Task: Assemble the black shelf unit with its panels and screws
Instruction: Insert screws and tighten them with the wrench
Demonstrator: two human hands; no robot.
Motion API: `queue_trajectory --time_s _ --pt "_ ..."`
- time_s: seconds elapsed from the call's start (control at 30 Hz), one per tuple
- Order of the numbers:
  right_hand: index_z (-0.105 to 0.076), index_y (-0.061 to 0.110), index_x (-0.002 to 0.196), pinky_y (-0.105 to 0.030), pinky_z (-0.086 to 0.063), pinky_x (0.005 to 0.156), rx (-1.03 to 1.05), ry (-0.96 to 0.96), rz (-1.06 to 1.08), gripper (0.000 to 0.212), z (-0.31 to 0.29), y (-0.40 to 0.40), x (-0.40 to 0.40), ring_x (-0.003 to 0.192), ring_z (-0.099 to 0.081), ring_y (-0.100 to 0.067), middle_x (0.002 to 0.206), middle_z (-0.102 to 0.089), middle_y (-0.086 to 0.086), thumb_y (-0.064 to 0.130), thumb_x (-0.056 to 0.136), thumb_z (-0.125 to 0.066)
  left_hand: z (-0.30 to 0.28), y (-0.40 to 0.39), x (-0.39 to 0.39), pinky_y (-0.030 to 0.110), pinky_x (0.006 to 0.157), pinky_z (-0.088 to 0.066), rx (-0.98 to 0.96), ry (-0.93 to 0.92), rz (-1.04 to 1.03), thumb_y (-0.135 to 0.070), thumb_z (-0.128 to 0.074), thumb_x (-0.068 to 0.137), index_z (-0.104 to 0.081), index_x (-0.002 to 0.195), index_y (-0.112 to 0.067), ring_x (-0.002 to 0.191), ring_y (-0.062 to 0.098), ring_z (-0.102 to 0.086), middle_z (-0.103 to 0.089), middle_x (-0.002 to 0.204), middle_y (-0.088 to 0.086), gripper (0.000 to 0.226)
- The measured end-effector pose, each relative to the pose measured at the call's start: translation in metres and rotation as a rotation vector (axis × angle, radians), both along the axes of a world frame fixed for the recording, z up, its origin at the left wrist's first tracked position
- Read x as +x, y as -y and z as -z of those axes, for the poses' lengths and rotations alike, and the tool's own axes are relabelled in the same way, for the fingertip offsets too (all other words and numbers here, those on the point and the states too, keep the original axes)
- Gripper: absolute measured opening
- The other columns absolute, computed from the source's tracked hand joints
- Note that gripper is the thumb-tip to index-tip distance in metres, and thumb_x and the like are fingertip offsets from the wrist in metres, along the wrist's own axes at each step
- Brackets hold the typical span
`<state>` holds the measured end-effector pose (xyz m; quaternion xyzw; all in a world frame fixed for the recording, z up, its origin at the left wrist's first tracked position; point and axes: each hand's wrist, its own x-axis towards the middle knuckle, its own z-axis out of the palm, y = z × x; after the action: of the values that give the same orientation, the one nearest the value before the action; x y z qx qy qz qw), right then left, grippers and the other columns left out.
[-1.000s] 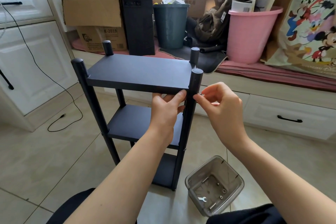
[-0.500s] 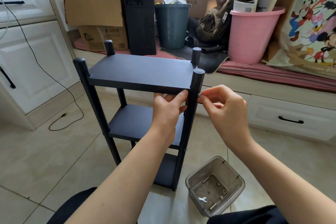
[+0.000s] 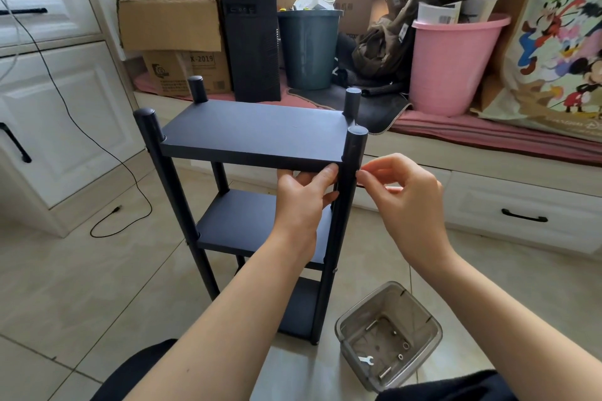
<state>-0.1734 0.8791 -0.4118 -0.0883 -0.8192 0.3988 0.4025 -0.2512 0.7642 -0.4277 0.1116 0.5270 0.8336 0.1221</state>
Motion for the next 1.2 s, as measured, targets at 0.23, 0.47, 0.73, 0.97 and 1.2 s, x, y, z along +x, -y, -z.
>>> queue_trajectory --time_s 0.23,0.47,0.73,0.97,1.2 --pt "-0.073 0.018 0.088 -0.026 -0.054 0.07 -0.016 -0.001 -0.009 0.004 0.0 -0.002 0.0 0.077 -0.068 -0.008 0.08 -0.072 0.01 0.014 0.088 -0.073 -0.001 0.0 0.001 0.022 0.072 -0.059 -0.001 0.011 -0.012 -0.016 -0.067 0.095 -0.05 0.129 -0.014 0.101 0.018 -0.073 -0.076 0.107 0.001 0.038" --pt "-0.073 0.017 0.088 -0.023 -0.052 0.071 -0.027 -0.004 -0.008 0.001 0.0 -0.003 -0.002 0.077 -0.067 -0.008 0.081 -0.072 0.009 0.016 0.088 -0.073 0.001 0.0 0.001 0.024 0.074 -0.059 -0.012 0.009 -0.011 -0.016 -0.067 0.095 -0.052 0.129 -0.014 0.104 0.019 -0.072 -0.074 0.111 0.002 0.037" --pt "-0.074 0.016 0.089 -0.025 -0.053 0.072 -0.018 0.005 -0.008 0.005 0.0 -0.004 -0.002 0.078 -0.066 -0.009 0.081 -0.072 0.009 0.021 0.089 -0.073 0.005 -0.001 -0.001 0.024 0.076 -0.059 -0.037 -0.022 -0.022 -0.015 -0.075 0.088 -0.054 0.123 -0.019 0.104 0.018 -0.071 -0.073 0.108 0.0 0.04" --pt "-0.073 0.015 0.086 -0.027 -0.053 0.072 -0.069 0.022 -0.019 0.013 -0.001 -0.009 -0.003 0.075 -0.066 -0.01 0.078 -0.072 0.008 0.028 0.086 -0.076 0.006 -0.003 0.002 0.019 0.077 -0.058 -0.12 -0.096 -0.061 -0.018 -0.088 0.074 -0.052 0.111 -0.029 0.094 0.003 -0.071 -0.073 0.091 -0.018 0.052" --pt "-0.074 0.012 0.088 -0.042 -0.055 0.075 -0.026 0.029 -0.074 0.007 -0.001 -0.011 -0.005 0.079 -0.068 -0.017 0.081 -0.073 0.003 0.019 0.09 -0.072 0.005 -0.012 0.009 0.007 0.064 -0.051 -0.072 -0.127 -0.141 -0.01 -0.09 0.071 -0.053 0.114 -0.019 0.084 -0.002 -0.072 -0.075 0.088 -0.02 0.057"
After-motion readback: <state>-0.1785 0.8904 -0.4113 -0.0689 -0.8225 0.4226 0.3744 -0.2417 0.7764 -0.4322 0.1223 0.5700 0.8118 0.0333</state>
